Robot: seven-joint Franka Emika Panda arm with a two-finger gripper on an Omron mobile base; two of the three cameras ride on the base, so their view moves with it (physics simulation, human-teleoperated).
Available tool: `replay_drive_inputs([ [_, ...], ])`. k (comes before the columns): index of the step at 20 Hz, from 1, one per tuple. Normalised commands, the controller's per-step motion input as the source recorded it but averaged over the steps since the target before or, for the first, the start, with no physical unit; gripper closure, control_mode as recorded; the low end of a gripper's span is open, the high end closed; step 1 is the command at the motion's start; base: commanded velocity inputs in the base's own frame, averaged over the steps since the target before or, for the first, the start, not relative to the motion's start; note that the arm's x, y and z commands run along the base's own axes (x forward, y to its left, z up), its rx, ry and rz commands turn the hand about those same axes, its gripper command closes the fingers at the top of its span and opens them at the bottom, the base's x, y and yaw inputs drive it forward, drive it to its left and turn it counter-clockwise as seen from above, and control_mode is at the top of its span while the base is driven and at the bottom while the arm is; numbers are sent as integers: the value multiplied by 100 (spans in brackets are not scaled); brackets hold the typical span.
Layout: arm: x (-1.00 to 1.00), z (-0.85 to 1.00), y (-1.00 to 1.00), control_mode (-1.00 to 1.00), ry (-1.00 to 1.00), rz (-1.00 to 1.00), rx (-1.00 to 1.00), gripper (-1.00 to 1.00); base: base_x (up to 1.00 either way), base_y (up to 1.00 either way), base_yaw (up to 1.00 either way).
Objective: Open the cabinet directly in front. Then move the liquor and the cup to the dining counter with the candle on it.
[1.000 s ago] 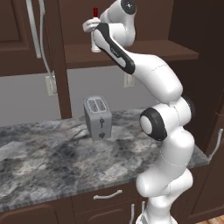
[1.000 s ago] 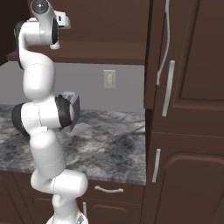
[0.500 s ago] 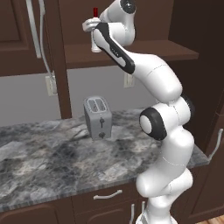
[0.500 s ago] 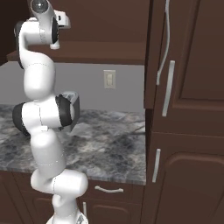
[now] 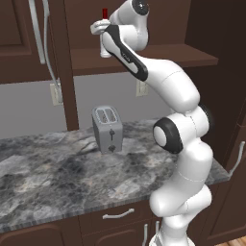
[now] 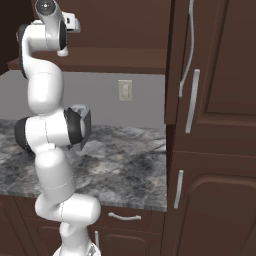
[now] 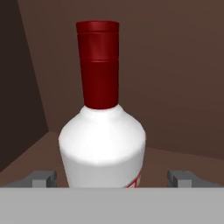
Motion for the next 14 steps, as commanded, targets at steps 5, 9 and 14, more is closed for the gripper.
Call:
replay_drive_inputs([
  [5,6,0,10,-100,0,-1,0,100,0,0,0],
  [9,0,0,1,-100,0,0,0,100,0,0,0],
  [14,0,0,2,-100,0,0,0,100,0,0,0],
])
